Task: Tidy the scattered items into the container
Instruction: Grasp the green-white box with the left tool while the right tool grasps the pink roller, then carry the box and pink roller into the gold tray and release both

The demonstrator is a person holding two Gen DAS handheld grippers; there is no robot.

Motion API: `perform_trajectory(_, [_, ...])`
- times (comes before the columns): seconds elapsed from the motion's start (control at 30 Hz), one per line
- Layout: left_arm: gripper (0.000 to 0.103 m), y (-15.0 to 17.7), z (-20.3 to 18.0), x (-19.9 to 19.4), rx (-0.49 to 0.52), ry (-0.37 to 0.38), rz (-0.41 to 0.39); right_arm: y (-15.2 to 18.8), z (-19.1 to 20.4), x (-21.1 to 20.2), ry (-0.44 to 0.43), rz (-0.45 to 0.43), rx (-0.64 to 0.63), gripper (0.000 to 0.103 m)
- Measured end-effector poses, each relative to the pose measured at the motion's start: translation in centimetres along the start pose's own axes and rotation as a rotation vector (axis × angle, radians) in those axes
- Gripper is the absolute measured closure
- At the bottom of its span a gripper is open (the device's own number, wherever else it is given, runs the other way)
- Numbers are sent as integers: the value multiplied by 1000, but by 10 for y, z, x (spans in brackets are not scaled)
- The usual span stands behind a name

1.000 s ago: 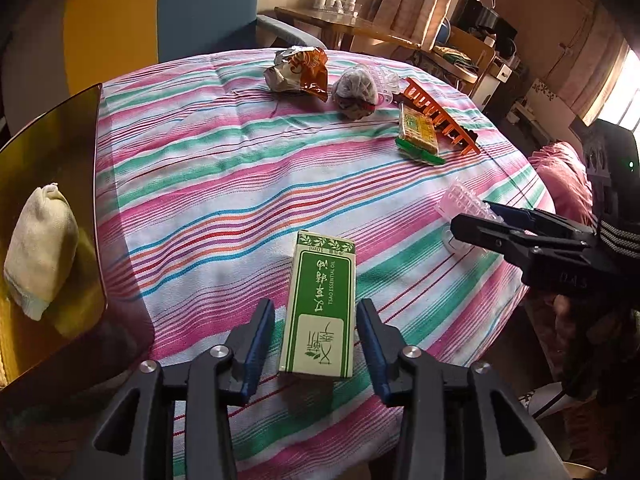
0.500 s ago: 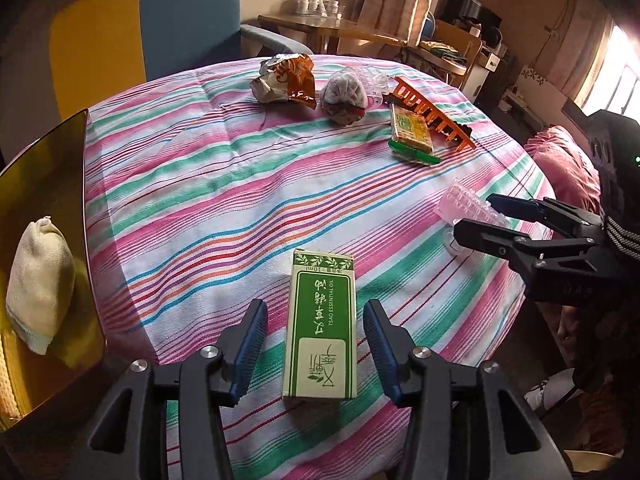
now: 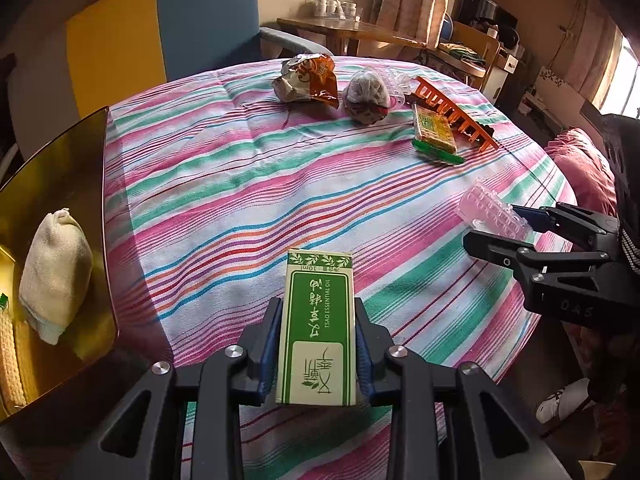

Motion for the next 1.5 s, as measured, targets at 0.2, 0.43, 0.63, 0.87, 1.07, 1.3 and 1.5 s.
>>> perform_trajectory(0.2, [71, 1, 8, -18, -49, 17, -25, -1, 13, 0, -18, -5, 26, 43])
perform_trajectory(0.43, [71, -2, 23, -46, -111, 27, -93, -10, 32, -1, -71, -16, 68, 43])
perform_trajectory(0.63, [71, -10, 44, -77, -148, -16, -169, -35, 62, -4, -141, -52, 53, 43])
perform_trajectory(0.87, [71, -18, 100, -108, -238, -135, -241, -82, 121, -3, -261, -110, -9, 43])
perform_trajectory(1.07, [71, -18, 161, -122, -296, -257, -264, -123, 193, 10, -376, -140, -91, 43])
perform_trajectory(1.3, [71, -15, 226, -124, -347, -363, -261, -147, 270, 51, -457, -79, -143, 43])
perform_trajectory(1.5, [71, -1, 261, -116, -377, -413, -223, -147, 313, 90, -461, -3, -203, 43])
Point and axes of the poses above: each gripper's, at about its wrist camera, not at the fingertips, and x roughly the way its jaws point, z to its left, y to its underside, the point moved 5 cm from there along x, roughly the way its jaws point, and after that the axes turned 12 degrees about -z, right-handed, at the moved point
